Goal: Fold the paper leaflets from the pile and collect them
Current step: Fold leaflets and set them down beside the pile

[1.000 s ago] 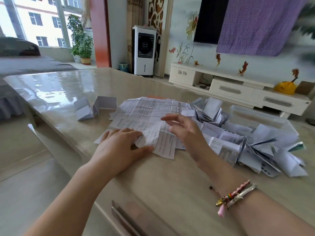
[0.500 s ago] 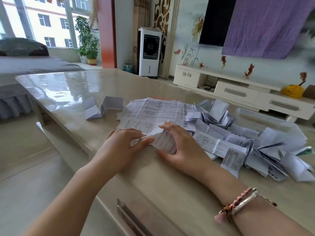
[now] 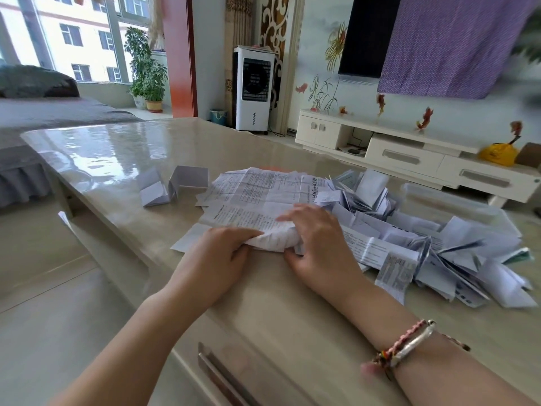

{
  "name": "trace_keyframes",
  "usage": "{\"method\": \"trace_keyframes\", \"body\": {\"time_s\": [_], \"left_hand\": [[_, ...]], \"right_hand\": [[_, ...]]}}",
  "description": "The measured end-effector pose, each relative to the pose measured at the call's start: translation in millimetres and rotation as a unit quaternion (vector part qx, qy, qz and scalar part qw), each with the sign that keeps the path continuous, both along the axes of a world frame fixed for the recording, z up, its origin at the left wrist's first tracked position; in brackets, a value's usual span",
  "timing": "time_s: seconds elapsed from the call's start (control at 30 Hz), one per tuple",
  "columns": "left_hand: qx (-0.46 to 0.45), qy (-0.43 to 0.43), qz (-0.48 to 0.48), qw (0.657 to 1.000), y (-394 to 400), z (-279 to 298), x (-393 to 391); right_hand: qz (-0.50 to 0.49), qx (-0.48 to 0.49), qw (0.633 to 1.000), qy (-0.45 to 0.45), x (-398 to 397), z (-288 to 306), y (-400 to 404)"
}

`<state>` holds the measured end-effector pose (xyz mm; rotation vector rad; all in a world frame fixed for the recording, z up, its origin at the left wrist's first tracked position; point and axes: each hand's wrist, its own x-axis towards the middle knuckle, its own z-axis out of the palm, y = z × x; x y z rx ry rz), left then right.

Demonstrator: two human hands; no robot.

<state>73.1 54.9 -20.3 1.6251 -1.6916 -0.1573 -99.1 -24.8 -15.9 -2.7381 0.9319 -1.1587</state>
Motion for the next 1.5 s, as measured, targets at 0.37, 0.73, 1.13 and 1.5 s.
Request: {"method": "trace_keyframes", "body": {"time_s": [0.37,0.73,1.13,1.5], "left_hand": [[0.037,0.380,-0.077,0.921,6,18,-1],[0.001,0.252,0.032,0.967,-3,7,-1],[-0.012,-0.074,0.108,0.991,-2,-5,9],[0.090,-0.119,0.051,0.988,1,-7,11]], "right_hand": [[-0.001,0.277,0.910,-0.308,-3,8,-5],[-0.015,0.225,0.957,-0.184,-3,3,-1],[-0.119,0.105,0.987,0.023,-4,1,-1],[-0.092,0.113,0.980,0.132,-3,-2,1]]}}
